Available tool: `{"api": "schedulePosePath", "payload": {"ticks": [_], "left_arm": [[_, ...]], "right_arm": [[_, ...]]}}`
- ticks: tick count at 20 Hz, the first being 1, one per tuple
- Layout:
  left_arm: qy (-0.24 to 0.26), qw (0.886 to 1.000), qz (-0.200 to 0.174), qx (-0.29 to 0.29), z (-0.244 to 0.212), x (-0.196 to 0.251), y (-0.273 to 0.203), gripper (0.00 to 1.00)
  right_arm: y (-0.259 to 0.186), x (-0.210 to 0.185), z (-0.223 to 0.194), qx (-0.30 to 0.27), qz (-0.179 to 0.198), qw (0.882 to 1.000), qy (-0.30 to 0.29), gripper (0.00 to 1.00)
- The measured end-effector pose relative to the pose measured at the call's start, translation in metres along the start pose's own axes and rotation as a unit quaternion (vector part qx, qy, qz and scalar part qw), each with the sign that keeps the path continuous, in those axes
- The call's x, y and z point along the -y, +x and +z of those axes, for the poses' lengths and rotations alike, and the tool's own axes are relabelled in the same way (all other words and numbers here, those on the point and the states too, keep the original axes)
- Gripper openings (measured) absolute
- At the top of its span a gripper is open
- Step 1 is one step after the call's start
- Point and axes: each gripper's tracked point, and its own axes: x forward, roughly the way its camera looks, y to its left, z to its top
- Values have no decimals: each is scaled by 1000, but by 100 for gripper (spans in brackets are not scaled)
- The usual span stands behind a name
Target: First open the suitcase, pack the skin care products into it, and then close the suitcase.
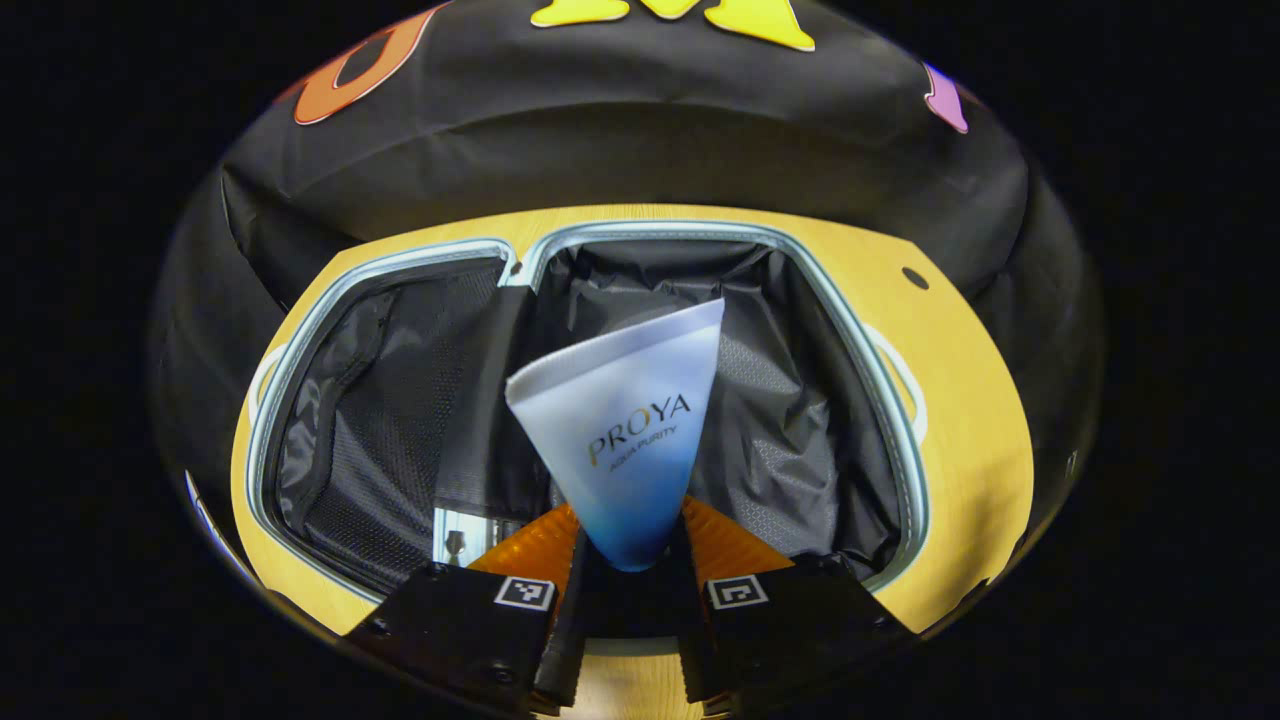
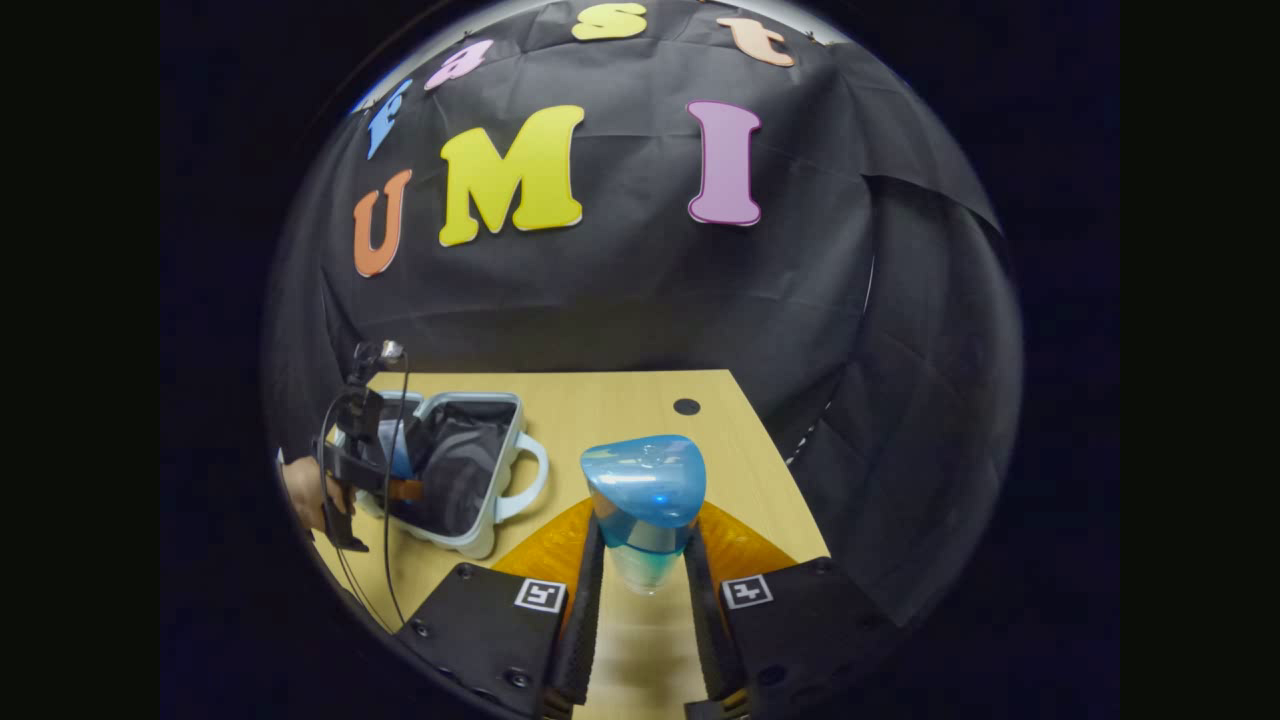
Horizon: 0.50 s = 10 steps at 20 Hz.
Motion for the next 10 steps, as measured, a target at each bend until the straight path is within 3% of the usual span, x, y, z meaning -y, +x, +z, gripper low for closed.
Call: {"api": "schedulePosePath", "payload": {"ticks": [4, 10], "left_arm": [[10, 998, 23, -59, -15, 1, 16, 41], [8, 997, 37, -72, -6, 1, 25, 41]], "right_arm": [[-6, -4, -8, -7, 9, 1000, -12, 38], [-2, -2, -15, -15, 19, 1000, -8, 40]]}}
